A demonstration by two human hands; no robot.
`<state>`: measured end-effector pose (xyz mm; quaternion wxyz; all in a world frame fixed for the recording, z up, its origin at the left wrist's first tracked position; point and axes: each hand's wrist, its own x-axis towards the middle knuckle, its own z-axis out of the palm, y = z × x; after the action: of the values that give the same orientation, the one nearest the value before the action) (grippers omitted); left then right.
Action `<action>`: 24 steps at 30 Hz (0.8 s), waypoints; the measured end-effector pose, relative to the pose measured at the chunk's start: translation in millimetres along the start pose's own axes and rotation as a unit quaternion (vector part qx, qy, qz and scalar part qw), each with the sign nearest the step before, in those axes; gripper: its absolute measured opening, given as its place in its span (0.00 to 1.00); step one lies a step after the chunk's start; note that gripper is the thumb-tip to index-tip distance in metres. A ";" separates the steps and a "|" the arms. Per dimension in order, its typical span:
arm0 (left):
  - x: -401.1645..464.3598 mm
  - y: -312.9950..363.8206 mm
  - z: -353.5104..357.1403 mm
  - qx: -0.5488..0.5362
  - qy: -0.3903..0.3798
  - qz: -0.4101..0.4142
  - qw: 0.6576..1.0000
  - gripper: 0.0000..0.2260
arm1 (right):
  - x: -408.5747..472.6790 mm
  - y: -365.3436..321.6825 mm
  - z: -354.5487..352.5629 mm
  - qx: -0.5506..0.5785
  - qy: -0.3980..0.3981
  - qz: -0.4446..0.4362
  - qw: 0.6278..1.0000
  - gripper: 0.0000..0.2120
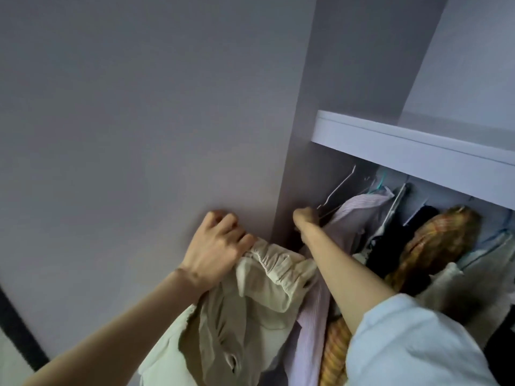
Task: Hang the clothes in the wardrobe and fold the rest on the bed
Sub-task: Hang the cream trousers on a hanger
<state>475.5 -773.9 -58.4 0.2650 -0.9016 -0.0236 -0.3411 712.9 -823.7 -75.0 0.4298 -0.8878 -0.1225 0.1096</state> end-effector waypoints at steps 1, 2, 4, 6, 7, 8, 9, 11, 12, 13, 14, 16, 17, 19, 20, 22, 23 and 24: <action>-0.4 -1.6 3.1 0.003 0.005 0.003 1.000 0.08 | 4.8 1.6 5.1 0.016 -0.011 0.012 1.000 0.19; -0.3 -3.2 6.2 0.005 0.008 0.004 1.000 0.08 | 8.3 2.1 9.7 0.033 -0.013 0.021 0.999 0.18; -2.0 -5.4 10.9 -0.002 0.007 0.007 1.000 0.08 | 10.2 4.0 16.1 0.059 0.023 0.036 0.997 0.17; -3.3 -5.8 13.8 -0.010 0.006 0.011 1.000 0.09 | 8.6 6.1 17.3 0.096 0.085 0.053 0.990 0.17; -3.2 -5.7 14.7 -0.011 0.009 0.014 1.000 0.09 | 7.3 6.1 15.9 0.132 0.108 0.060 0.984 0.16; -3.8 -5.7 15.2 -0.012 0.013 0.015 1.000 0.09 | 4.6 4.4 14.7 0.164 0.128 0.062 0.976 0.16; -3.4 -5.5 15.8 -0.012 0.022 0.017 1.000 0.10 | 3.4 1.0 12.2 0.188 0.146 0.057 0.970 0.15; -4.2 -3.8 15.2 -0.013 0.027 0.019 0.999 0.10 | 0.1 -6.9 3.8 0.203 0.168 0.037 0.964 0.14; -4.5 -3.2 15.0 -0.011 0.025 0.020 0.999 0.11 | -1.0 -10.4 -0.3 0.208 0.171 0.026 0.963 0.13; -4.7 -2.0 14.0 -0.013 0.024 0.021 0.999 0.11 | -4.6 -11.7 -5.6 0.222 0.173 0.014 0.960 0.12; -5.1 -0.8 11.2 -0.017 0.017 0.018 1.000 0.11 | -10.0 -11.9 -9.9 0.242 0.166 0.006 0.956 0.10; -7.5 2.0 5.6 -0.040 -0.010 0.004 0.999 0.11 | -25.3 -9.0 -15.7 0.282 0.138 0.001 0.949 0.08; -9.3 3.4 3.0 -0.055 -0.026 -0.007 0.998 0.10 | -33.9 -5.8 -16.2 0.298 0.119 0.002 0.947 0.07; -17.5 8.2 -9.3 -0.113 -0.107 -0.045 0.987 0.08 | -61.9 2.8 -20.8 0.329 0.095 0.000 0.940 0.11; -18.1 10.5 -9.1 -0.155 -0.160 -0.086 0.971 0.13 | -72.7 3.9 -23.8 0.346 0.082 -0.007 0.935 0.13; -27.0 13.5 -15.6 -0.268 -0.228 -0.188 0.917 0.17 | -108.3 8.2 -31.6 0.374 0.071 -0.025 0.924 0.14; -34.1 14.9 -20.2 -0.316 -0.242 -0.236 0.886 0.17 | -130.4 12.1 -35.4 0.383 0.065 -0.035 0.921 0.13; -39.5 16.0 -21.9 -0.358 -0.254 -0.279 0.854 0.16 | -149.5 14.8 -37.8 0.389 0.053 -0.045 0.919 0.13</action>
<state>435.6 -793.0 -76.9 -0.1979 -0.9449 -0.2168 -0.1447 584.6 -906.9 -50.4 0.7513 -0.6490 -0.0869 0.0820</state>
